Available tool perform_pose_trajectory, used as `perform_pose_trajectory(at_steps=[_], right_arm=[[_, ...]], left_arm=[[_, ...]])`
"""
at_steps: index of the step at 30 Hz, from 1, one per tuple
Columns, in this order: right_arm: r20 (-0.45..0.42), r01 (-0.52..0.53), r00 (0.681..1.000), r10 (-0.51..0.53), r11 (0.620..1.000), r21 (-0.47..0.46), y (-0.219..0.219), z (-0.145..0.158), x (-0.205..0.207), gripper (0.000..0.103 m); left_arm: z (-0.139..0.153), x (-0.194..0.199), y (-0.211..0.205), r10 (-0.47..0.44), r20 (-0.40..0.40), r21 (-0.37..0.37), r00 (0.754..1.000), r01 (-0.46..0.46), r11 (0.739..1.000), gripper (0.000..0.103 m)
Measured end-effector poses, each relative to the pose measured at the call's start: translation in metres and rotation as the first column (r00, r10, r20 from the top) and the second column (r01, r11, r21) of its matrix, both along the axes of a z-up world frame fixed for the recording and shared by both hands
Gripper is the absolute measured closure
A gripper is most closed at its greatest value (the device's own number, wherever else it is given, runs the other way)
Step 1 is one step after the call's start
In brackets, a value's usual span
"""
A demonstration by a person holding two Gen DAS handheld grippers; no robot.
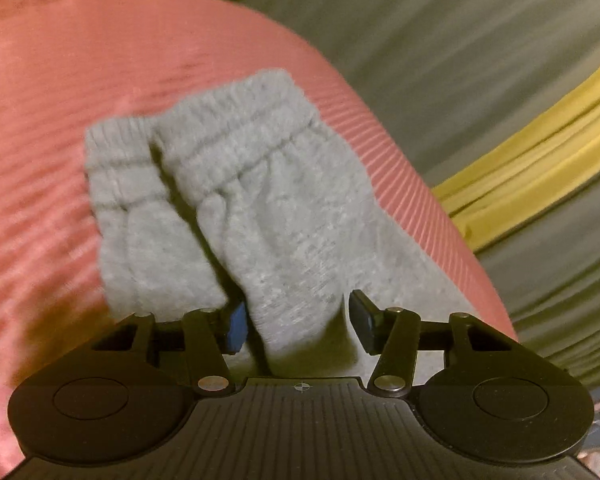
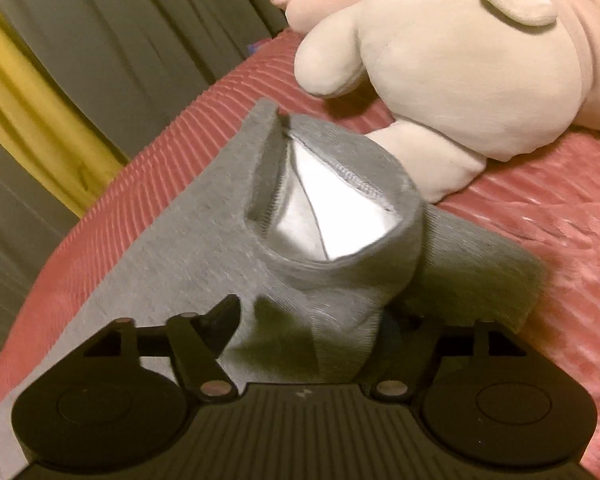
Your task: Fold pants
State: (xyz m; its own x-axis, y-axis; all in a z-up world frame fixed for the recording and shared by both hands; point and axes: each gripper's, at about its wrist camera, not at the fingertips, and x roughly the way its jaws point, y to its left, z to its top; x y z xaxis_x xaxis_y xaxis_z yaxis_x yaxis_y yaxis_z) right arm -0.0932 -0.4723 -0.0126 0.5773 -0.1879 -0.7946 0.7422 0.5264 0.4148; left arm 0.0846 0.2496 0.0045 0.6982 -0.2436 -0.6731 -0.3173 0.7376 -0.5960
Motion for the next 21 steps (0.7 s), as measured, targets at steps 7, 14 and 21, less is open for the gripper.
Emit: perform_pose_trajectory(at_steps=[7, 14, 21], right_arm=[[-0.076, -0.021, 0.997, 0.014, 0.996, -0.089, 0.004, 0.002, 0.019, 0.083], [0.042, -0.004, 0.999, 0.009, 0.994, -0.106, -0.004, 0.028, 0.011, 0.093], [0.132, 0.118, 0.985, -0.108, 0.99, -0.071, -0.031, 0.042, -0.045, 0.097]], left_arm=[[-0.006, 0.001, -0.003, -0.001, 0.0, -0.059, 1.0, 0.001, 0.998, 0.09], [0.049, -0.017, -0.006, -0.005, 0.134, -0.048, 0.991, 0.012, 0.999, 0.094], [0.053, -0.073, 0.018, 0.016, 0.155, -0.082, 0.988, -0.004, 0.997, 0.093]])
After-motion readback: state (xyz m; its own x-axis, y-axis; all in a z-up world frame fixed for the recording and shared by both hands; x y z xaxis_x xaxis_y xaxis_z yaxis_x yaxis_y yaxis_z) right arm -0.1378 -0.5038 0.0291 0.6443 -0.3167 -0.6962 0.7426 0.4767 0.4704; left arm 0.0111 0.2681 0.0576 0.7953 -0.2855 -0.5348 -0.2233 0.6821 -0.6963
